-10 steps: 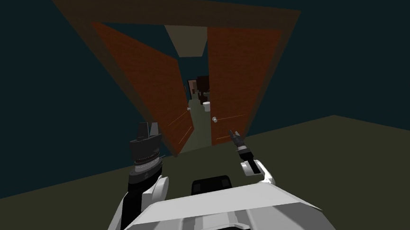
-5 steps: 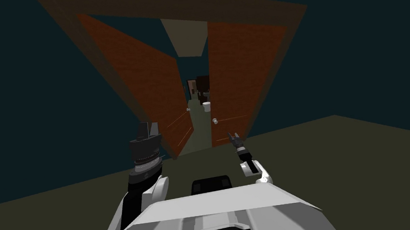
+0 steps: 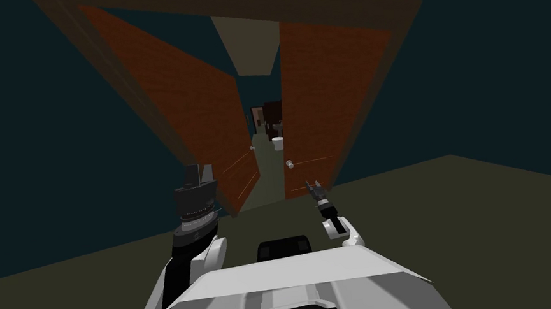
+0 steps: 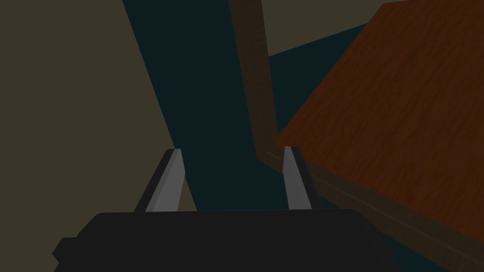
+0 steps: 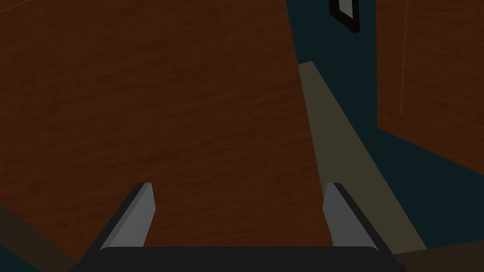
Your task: Push the door open
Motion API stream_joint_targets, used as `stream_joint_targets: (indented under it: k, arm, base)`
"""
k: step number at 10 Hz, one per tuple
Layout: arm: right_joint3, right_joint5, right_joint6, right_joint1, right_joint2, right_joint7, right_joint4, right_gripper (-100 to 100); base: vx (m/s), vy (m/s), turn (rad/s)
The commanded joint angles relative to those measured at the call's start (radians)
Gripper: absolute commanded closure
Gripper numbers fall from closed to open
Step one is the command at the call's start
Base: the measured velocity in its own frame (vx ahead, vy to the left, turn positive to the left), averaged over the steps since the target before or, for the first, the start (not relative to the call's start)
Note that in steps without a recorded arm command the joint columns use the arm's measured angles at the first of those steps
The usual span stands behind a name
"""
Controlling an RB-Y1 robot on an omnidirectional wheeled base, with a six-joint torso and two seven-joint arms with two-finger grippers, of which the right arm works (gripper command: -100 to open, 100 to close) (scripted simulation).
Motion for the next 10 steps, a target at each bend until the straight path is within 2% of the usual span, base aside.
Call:
stream_joint_targets:
  k: [1, 10]
  arm:
    - [-0.009, 0.015, -0.018, -0.019, 0.002, 0.039, 0.050, -100]
    - [-0.049, 0.090, -0.085, -0.097, 0.012, 0.205, 0.267, -100]
  base:
    - [0.103, 0.018, -0.016]
    - [0.098, 0.012, -0.012]
